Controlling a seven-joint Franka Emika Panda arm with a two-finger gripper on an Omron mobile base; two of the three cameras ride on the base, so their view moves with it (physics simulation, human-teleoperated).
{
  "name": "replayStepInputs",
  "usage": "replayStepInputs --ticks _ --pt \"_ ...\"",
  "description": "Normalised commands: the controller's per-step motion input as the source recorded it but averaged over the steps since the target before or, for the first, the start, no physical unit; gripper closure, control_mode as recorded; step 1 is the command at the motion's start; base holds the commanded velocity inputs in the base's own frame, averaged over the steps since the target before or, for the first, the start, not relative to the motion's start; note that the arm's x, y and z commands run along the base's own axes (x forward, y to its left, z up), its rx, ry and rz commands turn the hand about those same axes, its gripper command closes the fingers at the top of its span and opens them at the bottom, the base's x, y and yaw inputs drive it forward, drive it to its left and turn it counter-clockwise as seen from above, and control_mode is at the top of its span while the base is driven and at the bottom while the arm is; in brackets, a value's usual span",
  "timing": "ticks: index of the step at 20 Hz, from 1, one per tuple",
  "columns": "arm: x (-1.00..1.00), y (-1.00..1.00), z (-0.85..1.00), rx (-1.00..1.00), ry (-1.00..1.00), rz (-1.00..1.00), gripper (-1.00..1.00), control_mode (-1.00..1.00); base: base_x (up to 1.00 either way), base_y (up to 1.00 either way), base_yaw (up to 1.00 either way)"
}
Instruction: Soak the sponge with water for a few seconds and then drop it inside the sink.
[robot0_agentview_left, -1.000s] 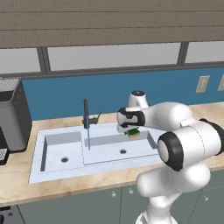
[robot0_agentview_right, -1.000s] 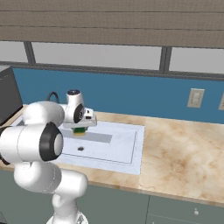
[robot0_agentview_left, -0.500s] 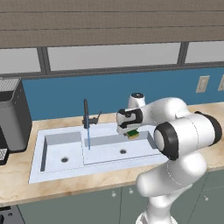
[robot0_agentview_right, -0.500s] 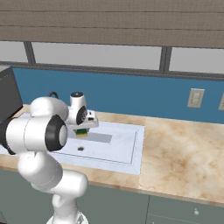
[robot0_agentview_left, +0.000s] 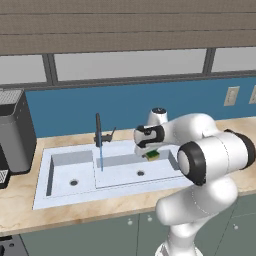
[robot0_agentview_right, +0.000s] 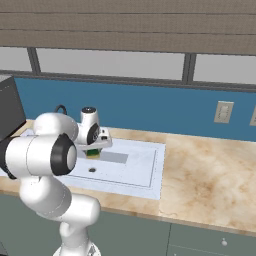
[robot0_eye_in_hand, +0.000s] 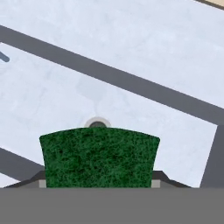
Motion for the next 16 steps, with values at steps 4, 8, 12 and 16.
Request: replayStepInputs --ticks 4,8,12,16 --pt "-0.09 0.0 -0.1 0.01 0.0 0.03 1.0 -1.0 0.0 0.0 0.0" --pt "-0.04 0.0 -0.2 0.0 0.0 0.03 1.0 -1.0 0.0 0.0 0.0" --pt "0.0 0.0 -0.28 0.0 0.0 0.03 1.0 -1.0 0.0 0.0 0.0" --pt "0.0 0.0 -0.34 0.0 0.0 0.03 1.0 -1.0 0.0 0.0 0.0"
